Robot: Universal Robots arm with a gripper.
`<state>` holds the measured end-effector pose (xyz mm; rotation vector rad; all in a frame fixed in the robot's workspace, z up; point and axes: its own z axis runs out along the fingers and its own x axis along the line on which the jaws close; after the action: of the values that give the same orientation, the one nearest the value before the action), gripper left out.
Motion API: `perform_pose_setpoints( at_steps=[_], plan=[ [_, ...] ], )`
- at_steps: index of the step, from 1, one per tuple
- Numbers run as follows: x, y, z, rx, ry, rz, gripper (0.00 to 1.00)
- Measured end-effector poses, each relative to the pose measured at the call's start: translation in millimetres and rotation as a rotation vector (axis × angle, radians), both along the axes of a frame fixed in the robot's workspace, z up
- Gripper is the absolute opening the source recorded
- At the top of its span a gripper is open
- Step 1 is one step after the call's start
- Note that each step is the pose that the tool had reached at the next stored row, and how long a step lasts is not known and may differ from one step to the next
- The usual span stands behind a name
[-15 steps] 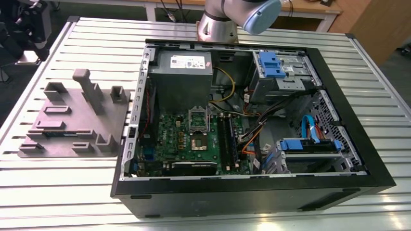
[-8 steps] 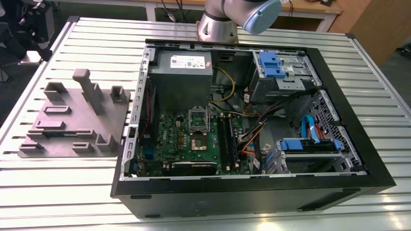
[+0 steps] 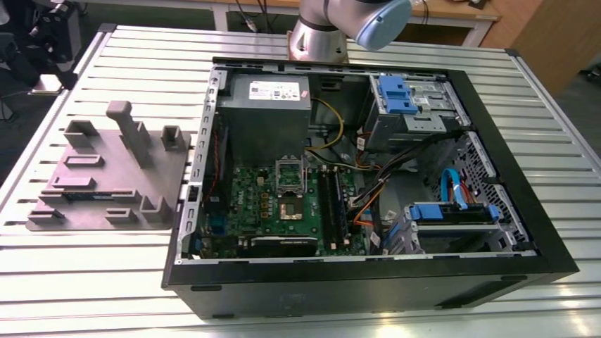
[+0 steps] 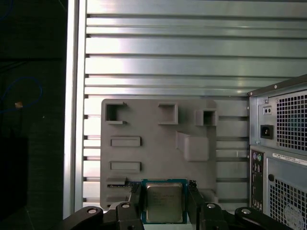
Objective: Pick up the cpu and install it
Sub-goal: 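Pick up the cpu and move it towards the insertion slot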
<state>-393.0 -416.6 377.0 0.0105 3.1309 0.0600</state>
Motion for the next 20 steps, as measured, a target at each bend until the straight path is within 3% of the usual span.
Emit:
perform_pose_setpoints(
  at_steps=[20],
  plan=[
    [4.0,0.0,0.0,0.0,0.0,0.0,0.47]
  ],
)
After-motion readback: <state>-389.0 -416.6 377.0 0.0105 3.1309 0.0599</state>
